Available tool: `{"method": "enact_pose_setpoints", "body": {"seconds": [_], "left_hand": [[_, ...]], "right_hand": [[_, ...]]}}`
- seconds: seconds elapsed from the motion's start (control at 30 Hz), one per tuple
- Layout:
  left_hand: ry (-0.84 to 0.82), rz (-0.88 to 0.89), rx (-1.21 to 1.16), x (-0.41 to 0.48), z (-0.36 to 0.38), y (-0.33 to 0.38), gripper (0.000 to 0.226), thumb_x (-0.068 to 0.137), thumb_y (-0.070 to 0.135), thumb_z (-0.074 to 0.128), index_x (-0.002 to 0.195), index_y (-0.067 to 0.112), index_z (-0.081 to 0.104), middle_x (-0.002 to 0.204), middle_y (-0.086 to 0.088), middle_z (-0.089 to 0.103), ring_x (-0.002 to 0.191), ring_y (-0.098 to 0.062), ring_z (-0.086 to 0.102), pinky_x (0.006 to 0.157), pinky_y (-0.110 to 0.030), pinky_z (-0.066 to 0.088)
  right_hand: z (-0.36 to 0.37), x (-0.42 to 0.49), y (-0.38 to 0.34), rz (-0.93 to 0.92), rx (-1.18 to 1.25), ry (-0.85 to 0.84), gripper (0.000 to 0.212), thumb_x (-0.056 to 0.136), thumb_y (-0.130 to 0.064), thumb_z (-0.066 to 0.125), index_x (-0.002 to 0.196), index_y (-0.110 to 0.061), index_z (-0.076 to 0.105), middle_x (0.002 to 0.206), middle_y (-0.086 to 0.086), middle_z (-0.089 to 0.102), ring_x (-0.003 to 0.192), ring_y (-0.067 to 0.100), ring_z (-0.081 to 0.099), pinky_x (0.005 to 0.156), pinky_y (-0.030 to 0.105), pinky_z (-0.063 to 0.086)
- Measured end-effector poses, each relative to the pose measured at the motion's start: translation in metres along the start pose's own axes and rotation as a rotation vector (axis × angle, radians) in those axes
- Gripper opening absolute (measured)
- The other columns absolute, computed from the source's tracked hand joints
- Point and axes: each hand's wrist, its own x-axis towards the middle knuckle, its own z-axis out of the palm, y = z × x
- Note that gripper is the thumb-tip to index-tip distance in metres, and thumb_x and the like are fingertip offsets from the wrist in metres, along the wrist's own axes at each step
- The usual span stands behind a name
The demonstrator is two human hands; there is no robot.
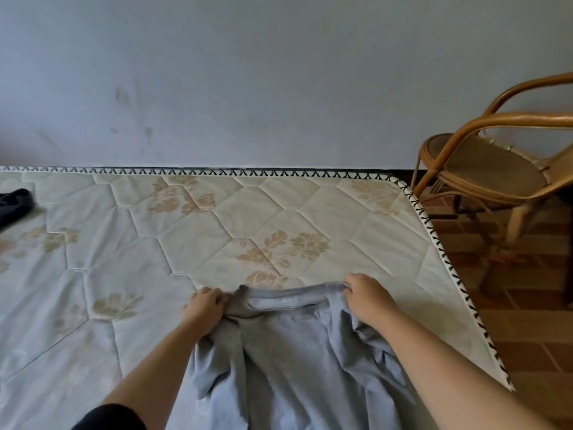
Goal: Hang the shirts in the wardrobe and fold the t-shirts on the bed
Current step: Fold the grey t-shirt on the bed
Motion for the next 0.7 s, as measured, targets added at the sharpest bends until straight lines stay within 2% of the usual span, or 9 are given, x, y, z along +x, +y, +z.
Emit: {"method": "enact_pose_setpoints", "body": {"seconds": [0.1,0.17,0.23,0.3,0.37,0.43,0.53,0.63,0.7], "left_hand": [[0.179,0.032,-0.234,0.02,0.016,-0.019,0.036,0.084,0.051,0.05,0.07,0.021,0.062,0.088,-0.005,0.059,0.092,-0.031,0.059,0.081,-0.041,0.045],[0.254,0.069,-0.248,0.032,0.017,-0.021,0.046,0.076,0.057,0.045,0.075,0.017,0.068,0.087,0.0,0.062,0.087,-0.025,0.06,0.08,-0.039,0.045],[0.295,0.103,-0.244,0.047,0.013,-0.019,0.053,0.072,0.064,0.044,0.069,0.016,0.066,0.081,0.004,0.062,0.079,-0.02,0.058,0.075,-0.036,0.043],[0.305,0.102,-0.252,0.065,0.006,-0.016,0.055,0.068,0.07,0.046,0.057,0.018,0.058,0.069,0.007,0.059,0.07,-0.017,0.056,0.068,-0.033,0.039],[0.302,0.046,-0.276,0.084,0.001,-0.013,0.047,0.07,0.065,0.058,0.054,0.022,0.058,0.064,0.008,0.061,0.07,-0.017,0.058,0.063,-0.031,0.04],[0.327,0.018,-0.253,0.098,-0.001,-0.012,0.048,0.076,0.058,0.065,0.056,0.015,0.06,0.059,0.001,0.061,0.067,-0.02,0.058,0.056,-0.031,0.038],[0.4,0.027,-0.233,0.11,-0.001,-0.009,0.049,0.082,0.047,0.066,0.053,0.01,0.056,0.059,-0.007,0.061,0.06,-0.021,0.056,0.055,-0.032,0.038],[0.456,0.046,-0.187,0.112,0.002,-0.005,0.057,0.083,0.045,0.064,0.046,0.015,0.033,0.053,-0.007,0.047,0.051,-0.021,0.043,0.05,-0.032,0.029],[0.474,0.079,-0.142,0.11,0.002,-0.003,0.058,0.084,0.043,0.064,0.048,0.015,0.029,0.052,-0.006,0.044,0.05,-0.022,0.041,0.05,-0.033,0.027]], "right_hand": [[0.024,0.026,0.02,0.047,-0.032,-0.02,0.015,0.097,-0.015,0.038,0.093,-0.011,0.052,0.116,0.012,0.056,0.105,0.029,0.053,0.071,0.027,0.032],[0.033,0.047,0.03,0.091,0.005,-0.001,0.018,0.098,-0.02,0.043,0.095,-0.009,0.057,0.115,0.013,0.06,0.107,0.03,0.055,0.073,0.028,0.037],[0.032,0.07,0.032,0.133,0.084,0.005,0.026,0.096,-0.033,0.05,0.087,-0.011,0.061,0.097,0.01,0.065,0.104,0.031,0.059,0.072,0.029,0.041],[0.019,0.093,0.031,0.164,0.068,-0.016,0.04,0.091,-0.046,0.055,0.07,-0.012,0.052,0.074,0.005,0.055,0.091,0.028,0.062,0.064,0.027,0.035],[0.006,0.113,0.028,0.18,0.019,-0.027,0.048,0.087,-0.054,0.056,0.065,-0.012,0.048,0.074,0.004,0.052,0.08,0.024,0.057,0.064,0.026,0.034],[0.001,0.13,0.03,0.174,0.021,-0.01,0.053,0.083,-0.059,0.058,0.057,-0.015,0.044,0.065,0.003,0.05,0.068,0.022,0.053,0.059,0.028,0.034],[-0.001,0.143,0.034,0.182,0.074,0.005,0.059,0.077,-0.064,0.061,0.052,-0.018,0.033,0.052,0.001,0.039,0.051,0.019,0.043,0.052,0.028,0.028],[-0.005,0.141,0.038,0.175,0.109,-0.006,0.06,0.077,-0.067,0.058,0.051,-0.02,0.029,0.049,0.0,0.035,0.048,0.019,0.04,0.052,0.029,0.026],[-0.007,0.137,0.041,0.173,0.178,-0.001,0.058,0.08,-0.069,0.051,0.054,-0.019,0.036,0.053,0.002,0.042,0.053,0.02,0.045,0.055,0.029,0.03]]}}
